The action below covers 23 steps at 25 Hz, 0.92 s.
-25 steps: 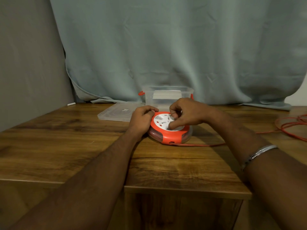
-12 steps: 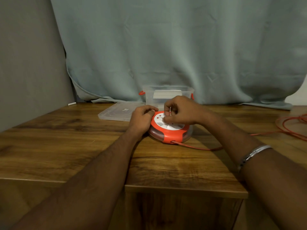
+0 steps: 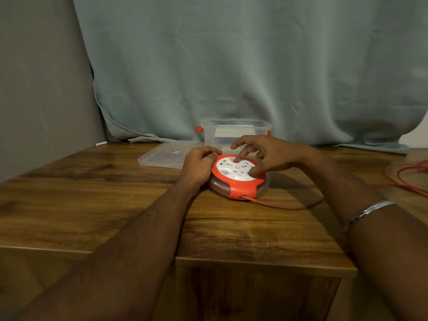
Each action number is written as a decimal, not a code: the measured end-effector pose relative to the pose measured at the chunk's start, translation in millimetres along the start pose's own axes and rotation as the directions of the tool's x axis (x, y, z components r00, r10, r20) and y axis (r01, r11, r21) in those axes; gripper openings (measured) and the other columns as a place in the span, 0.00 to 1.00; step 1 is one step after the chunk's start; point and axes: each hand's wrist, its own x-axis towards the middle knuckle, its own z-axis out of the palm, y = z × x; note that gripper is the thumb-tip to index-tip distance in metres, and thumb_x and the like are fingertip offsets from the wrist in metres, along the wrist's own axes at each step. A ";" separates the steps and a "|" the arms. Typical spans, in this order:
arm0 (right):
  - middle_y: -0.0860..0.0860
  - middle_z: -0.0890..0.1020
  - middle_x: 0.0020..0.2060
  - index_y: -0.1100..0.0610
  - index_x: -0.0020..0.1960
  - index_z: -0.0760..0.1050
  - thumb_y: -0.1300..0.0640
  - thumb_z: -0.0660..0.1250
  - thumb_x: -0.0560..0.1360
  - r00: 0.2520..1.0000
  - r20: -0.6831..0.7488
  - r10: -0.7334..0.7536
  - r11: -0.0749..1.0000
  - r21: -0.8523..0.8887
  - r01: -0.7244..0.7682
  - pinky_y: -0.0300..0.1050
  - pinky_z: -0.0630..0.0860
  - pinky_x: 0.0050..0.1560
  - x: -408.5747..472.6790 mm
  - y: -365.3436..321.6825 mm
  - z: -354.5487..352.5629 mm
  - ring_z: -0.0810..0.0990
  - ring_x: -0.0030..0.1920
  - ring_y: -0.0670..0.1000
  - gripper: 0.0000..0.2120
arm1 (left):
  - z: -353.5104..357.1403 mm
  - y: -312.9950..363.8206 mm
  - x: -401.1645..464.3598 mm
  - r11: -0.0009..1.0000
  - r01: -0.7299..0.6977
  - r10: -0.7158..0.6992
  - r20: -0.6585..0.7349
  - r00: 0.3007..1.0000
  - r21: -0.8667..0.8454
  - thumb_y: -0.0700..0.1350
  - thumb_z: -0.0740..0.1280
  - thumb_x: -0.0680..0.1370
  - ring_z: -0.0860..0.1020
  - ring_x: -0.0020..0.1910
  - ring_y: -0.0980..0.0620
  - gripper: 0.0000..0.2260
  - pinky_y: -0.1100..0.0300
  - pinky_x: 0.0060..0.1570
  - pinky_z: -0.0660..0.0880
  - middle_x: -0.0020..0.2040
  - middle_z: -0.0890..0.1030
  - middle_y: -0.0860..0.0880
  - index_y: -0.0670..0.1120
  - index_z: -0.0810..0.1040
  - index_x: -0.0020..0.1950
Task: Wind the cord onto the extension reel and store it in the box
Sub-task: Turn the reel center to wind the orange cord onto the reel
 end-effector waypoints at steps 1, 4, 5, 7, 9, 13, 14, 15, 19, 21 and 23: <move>0.46 0.85 0.59 0.48 0.72 0.69 0.65 0.78 0.70 1.000 -0.010 -0.007 1.000 0.013 0.007 0.33 0.75 0.40 -0.9 -0.2 0.3 0.80 0.37 0.34 0.35 | 0.3 -0.1 -0.1 1.000 0.001 -0.001 -0.001 1.000 -0.006 0.42 0.60 0.83 0.82 0.50 0.51 0.12 0.56 0.48 0.82 0.55 0.83 0.47 0.45 0.82 0.60; 0.48 0.85 0.54 0.48 0.68 0.69 0.60 0.81 0.69 0.999 -0.043 -0.015 1.000 0.023 0.016 0.41 0.79 0.43 -3.9 -4.1 3.7 0.83 0.46 0.44 0.32 | 0.9 -2.4 1.4 1.000 -0.002 0.002 -0.012 1.000 -0.023 0.41 0.61 0.83 0.82 0.52 0.48 0.12 0.53 0.51 0.83 0.56 0.84 0.46 0.45 0.83 0.59; 0.50 0.85 0.51 0.49 0.65 0.71 0.58 0.81 0.69 0.998 -0.065 -0.016 1.000 -0.002 0.016 0.45 0.80 0.46 -3.4 -5.7 5.9 0.83 0.48 0.48 0.30 | 0.8 -2.9 1.9 1.000 -0.007 0.007 -0.019 1.000 -0.027 0.41 0.61 0.83 0.82 0.52 0.48 0.12 0.52 0.52 0.82 0.55 0.84 0.46 0.44 0.84 0.58; 0.54 0.85 0.44 0.51 0.57 0.76 0.54 0.82 0.68 0.993 -0.108 -0.040 0.997 -0.064 0.033 0.51 0.79 0.45 -0.7 -9.2 11.9 0.82 0.43 0.52 0.22 | 0.6 -3.9 2.7 0.999 -0.024 0.023 -0.032 0.999 -0.036 0.40 0.62 0.81 0.82 0.52 0.48 0.12 0.51 0.54 0.81 0.54 0.84 0.45 0.44 0.85 0.56; 0.51 0.83 0.37 0.52 0.46 0.79 0.49 0.81 0.66 0.990 -0.128 -0.065 0.989 -0.138 0.047 0.55 0.79 0.44 3.6 -12.0 17.7 0.80 0.37 0.51 0.15 | 0.2 -4.2 2.9 0.999 -0.032 0.031 -0.031 0.999 -0.032 0.39 0.62 0.81 0.82 0.53 0.48 0.12 0.50 0.55 0.81 0.54 0.85 0.45 0.44 0.85 0.55; 0.46 0.75 0.24 0.58 0.34 0.77 0.41 0.76 0.68 0.986 -0.159 -0.044 0.985 -0.174 0.016 0.49 0.71 0.35 8.5 -13.8 23.7 0.71 0.28 0.45 0.21 | 0.6 -4.2 3.0 0.999 -0.036 0.036 -0.025 0.999 -0.032 0.39 0.62 0.81 0.82 0.53 0.47 0.12 0.50 0.55 0.81 0.53 0.84 0.46 0.44 0.85 0.55; 0.46 0.74 0.23 0.58 0.32 0.76 0.40 0.76 0.69 0.982 -0.179 -0.054 0.982 -0.189 0.020 0.48 0.69 0.34 9.2 -15.1 25.5 0.70 0.26 0.45 0.22 | 0.3 -4.2 3.2 0.998 -0.039 0.038 -0.026 0.999 -0.039 0.39 0.62 0.81 0.83 0.53 0.46 0.11 0.49 0.56 0.81 0.52 0.85 0.46 0.44 0.85 0.54; 0.47 0.74 0.22 0.57 0.30 0.76 0.40 0.75 0.69 0.978 -0.197 -0.061 0.980 -0.200 0.021 0.47 0.69 0.34 10.1 -16.2 27.3 0.70 0.26 0.45 0.23 | 0.3 -4.1 3.5 0.998 -0.040 0.039 -0.026 0.999 -0.042 0.39 0.62 0.81 0.83 0.53 0.46 0.11 0.49 0.56 0.81 0.52 0.85 0.46 0.44 0.85 0.54; 0.47 0.76 0.23 0.55 0.29 0.77 0.42 0.75 0.72 0.969 -0.229 -0.095 0.979 -0.198 0.049 0.49 0.72 0.34 11.6 -18.7 27.4 0.72 0.26 0.45 0.20 | 0.6 -5.4 3.5 0.998 -0.041 0.040 -0.015 0.999 -0.047 0.39 0.62 0.81 0.83 0.52 0.46 0.12 0.48 0.55 0.81 0.52 0.85 0.45 0.44 0.85 0.55; 0.47 0.80 0.29 0.51 0.37 0.81 0.50 0.76 0.70 0.963 -0.234 -0.132 0.984 -0.148 0.098 0.52 0.78 0.36 8.4 -18.0 20.3 0.76 0.30 0.44 0.08 | 0.4 -5.3 3.6 0.998 -0.032 0.031 -0.014 0.999 -0.054 0.39 0.62 0.81 0.83 0.51 0.46 0.12 0.47 0.55 0.82 0.52 0.85 0.45 0.44 0.84 0.56; 0.48 0.84 0.40 0.50 0.52 0.81 0.64 0.76 0.68 0.968 -0.203 -0.149 0.988 -0.071 0.137 0.40 0.76 0.34 2.7 -17.3 11.8 0.79 0.33 0.38 0.16 | 0.2 -4.4 3.2 0.998 -0.019 0.019 -0.013 1.000 -0.053 0.40 0.61 0.82 0.83 0.51 0.47 0.12 0.48 0.54 0.82 0.53 0.85 0.45 0.44 0.84 0.57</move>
